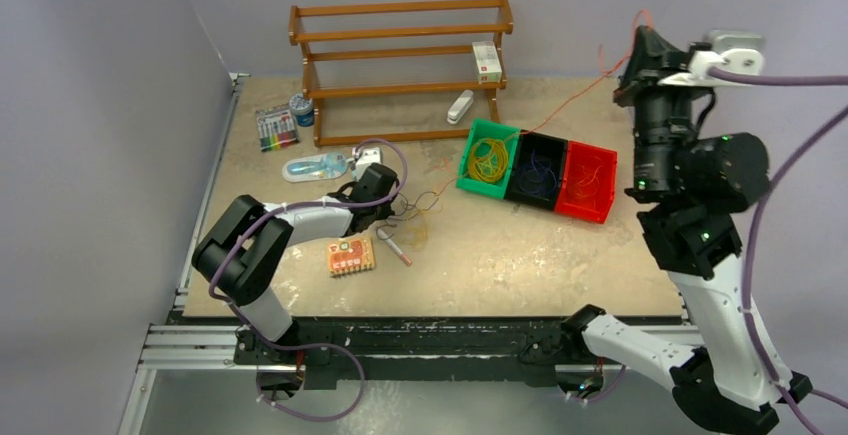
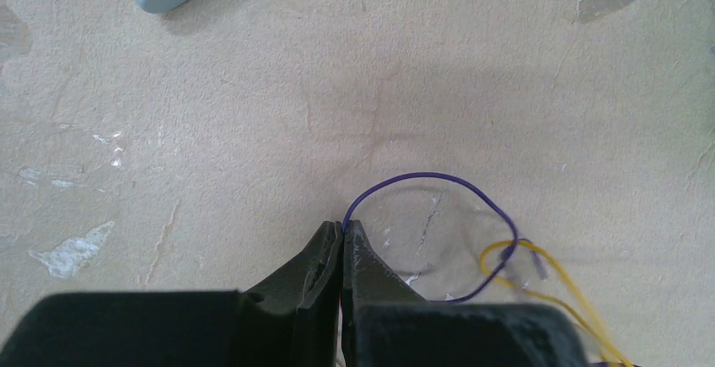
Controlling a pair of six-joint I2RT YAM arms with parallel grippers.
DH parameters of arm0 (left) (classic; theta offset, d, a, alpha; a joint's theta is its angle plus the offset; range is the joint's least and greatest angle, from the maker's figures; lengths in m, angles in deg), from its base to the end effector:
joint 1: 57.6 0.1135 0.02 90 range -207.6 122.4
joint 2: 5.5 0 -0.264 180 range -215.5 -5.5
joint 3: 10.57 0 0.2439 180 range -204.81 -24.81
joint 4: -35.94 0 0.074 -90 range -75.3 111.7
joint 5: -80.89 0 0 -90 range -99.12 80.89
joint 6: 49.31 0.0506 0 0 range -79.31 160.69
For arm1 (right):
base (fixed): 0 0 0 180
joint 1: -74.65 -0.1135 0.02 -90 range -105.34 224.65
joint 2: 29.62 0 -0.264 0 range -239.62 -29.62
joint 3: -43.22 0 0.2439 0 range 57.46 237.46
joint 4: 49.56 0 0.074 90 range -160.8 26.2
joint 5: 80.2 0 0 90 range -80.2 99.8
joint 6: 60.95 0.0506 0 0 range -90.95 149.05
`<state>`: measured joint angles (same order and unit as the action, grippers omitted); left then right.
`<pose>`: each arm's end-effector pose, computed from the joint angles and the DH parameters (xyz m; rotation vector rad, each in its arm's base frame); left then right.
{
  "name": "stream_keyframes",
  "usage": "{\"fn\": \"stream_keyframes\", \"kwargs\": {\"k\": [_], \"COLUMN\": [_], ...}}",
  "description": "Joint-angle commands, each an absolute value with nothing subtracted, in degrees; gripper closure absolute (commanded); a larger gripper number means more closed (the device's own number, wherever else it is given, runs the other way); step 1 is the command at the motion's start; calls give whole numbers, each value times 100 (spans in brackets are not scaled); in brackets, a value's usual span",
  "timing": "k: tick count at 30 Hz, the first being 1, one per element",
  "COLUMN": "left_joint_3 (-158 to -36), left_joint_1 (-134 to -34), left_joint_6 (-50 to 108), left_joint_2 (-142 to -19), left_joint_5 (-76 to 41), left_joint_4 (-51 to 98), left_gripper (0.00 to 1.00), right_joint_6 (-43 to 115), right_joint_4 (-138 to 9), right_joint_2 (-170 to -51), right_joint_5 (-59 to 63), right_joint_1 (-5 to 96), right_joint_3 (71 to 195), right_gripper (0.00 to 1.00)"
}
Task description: Untangle the cables
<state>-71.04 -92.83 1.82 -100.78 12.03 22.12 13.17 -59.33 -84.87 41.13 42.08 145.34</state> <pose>0.2757 -0.1724 0.1462 -0.2399 2.3414 -0.1844 0.1235 0.0477 0.5791 0.0930 1.0253 0.0128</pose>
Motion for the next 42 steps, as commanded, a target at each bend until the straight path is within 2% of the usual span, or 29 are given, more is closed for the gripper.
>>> {"fn": "stream_keyframes", "kwargs": {"k": [1,19,30,32,37,42], "left_joint_3": [-7108,-7103,-7242,-7312,-7458,-7767], "left_joint_1": [-9221,-9136,-9117,-9118,-9118,-9119], "left_joint_6": [73,-8,123,182,408,795], "left_joint_2": [-10066,-10078,-9800,-9668,-9129,-8574], "left_joint_5": [1383,1706,1275,1203,1185,1160], "left_joint_4": [2243,2125,2136,2036,1811,1625], "left_gripper": [100,100,100,90,55,40], "right_joint_6": [679,-325,-148,-86,78,382], "right_joint_4": [-5276,-4188,-4905,-5041,-5200,-5433], "right_joint_2": [-8310,-7776,-8052,-8134,-8264,-8437], "right_joint_5": [4628,5578,5596,5582,5417,5120], "right_joint_1": [4199,4200,4203,4204,4203,4204], "right_joint_3": [14999,15126,15069,15034,14943,14929], "right_gripper": [100,100,100,100,100,100]}}
